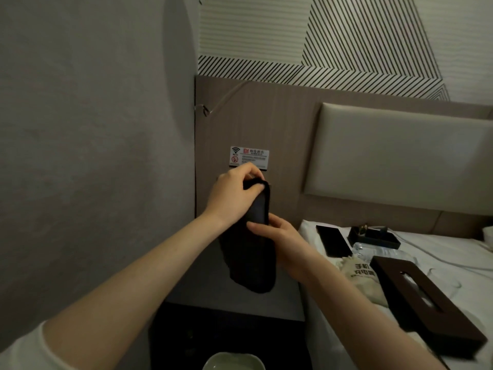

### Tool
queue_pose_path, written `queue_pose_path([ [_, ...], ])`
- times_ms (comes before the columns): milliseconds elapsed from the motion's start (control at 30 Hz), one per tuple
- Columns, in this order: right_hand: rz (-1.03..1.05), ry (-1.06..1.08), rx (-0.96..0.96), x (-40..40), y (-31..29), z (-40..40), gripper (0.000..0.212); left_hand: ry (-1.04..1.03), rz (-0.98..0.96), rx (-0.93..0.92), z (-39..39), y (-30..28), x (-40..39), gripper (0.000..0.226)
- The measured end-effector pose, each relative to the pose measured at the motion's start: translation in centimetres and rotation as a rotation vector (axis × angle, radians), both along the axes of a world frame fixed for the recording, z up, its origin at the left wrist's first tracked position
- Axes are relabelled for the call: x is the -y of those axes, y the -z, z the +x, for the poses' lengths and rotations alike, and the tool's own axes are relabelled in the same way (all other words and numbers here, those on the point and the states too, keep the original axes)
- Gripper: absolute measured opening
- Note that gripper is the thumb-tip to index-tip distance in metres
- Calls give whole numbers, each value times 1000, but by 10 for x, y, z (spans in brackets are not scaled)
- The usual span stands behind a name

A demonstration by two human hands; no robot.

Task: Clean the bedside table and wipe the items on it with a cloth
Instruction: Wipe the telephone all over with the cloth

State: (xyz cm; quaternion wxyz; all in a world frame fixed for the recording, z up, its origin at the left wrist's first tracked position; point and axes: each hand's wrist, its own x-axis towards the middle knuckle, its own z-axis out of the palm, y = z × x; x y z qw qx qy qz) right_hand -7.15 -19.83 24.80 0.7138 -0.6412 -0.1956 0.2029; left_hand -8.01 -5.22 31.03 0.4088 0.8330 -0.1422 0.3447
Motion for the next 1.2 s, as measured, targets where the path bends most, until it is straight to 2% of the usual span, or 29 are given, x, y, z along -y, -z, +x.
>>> queue_pose_path([
  [67, 3, -14, -30, 1, -1, -1, 50, -9, 45, -6, 3, 2, -3, 12],
  [133, 63, -38, -67, 2, -2, -3, 39, -35, -14, -89, 9, 4, -9, 15],
  [167, 106, -47, -81, 2, -3, -3, 36, -42, -130, -154, 10, 7, -12, 17],
  [200, 145, -53, -88, 2, -4, -4, 33, -16, -331, -246, 8, 13, -15, 20],
  [300, 184, -46, -84, 3, -9, -6, 31, 272, -1067, -686, -5, 41, -19, 35],
  [333, 185, -37, -88, 3, -11, -6, 33, 335, -1213, -796, -9, 53, -17, 43],
  [400, 196, -14, -96, 5, -12, -3, 37, 402, -1350, -882, -16, 74, -11, 56],
  [500, 201, 2, -105, 12, -12, 4, 39, 519, -1424, -929, -24, 90, -5, 61],
  [600, 59, 87, -119, 23, -6, 12, 29, 728, -1394, -1011, -32, 84, -1, 74],
  [667, -48, 164, -126, 33, 0, 17, 23, 752, -1359, -1016, -37, 74, 12, 63],
  [733, -144, 226, -91, 49, 3, 21, 21, 714, -1349, -1000, -39, 68, 32, 52],
  [867, -282, 342, -58, 108, 1, 22, 26, 636, -1429, -973, -38, 70, 74, 45],
  [933, -359, 406, -41, 152, 6, 21, 23, 593, -1417, -1029, -37, 80, 95, 46],
  [1067, -695, 468, -64, 244, 28, 11, 18, 560, -1336, -1238, -45, 109, 148, 55],
  [1200, -944, 426, -191, 303, 57, -12, 14, 440, -1410, -1315, -53, 141, 209, 39],
])
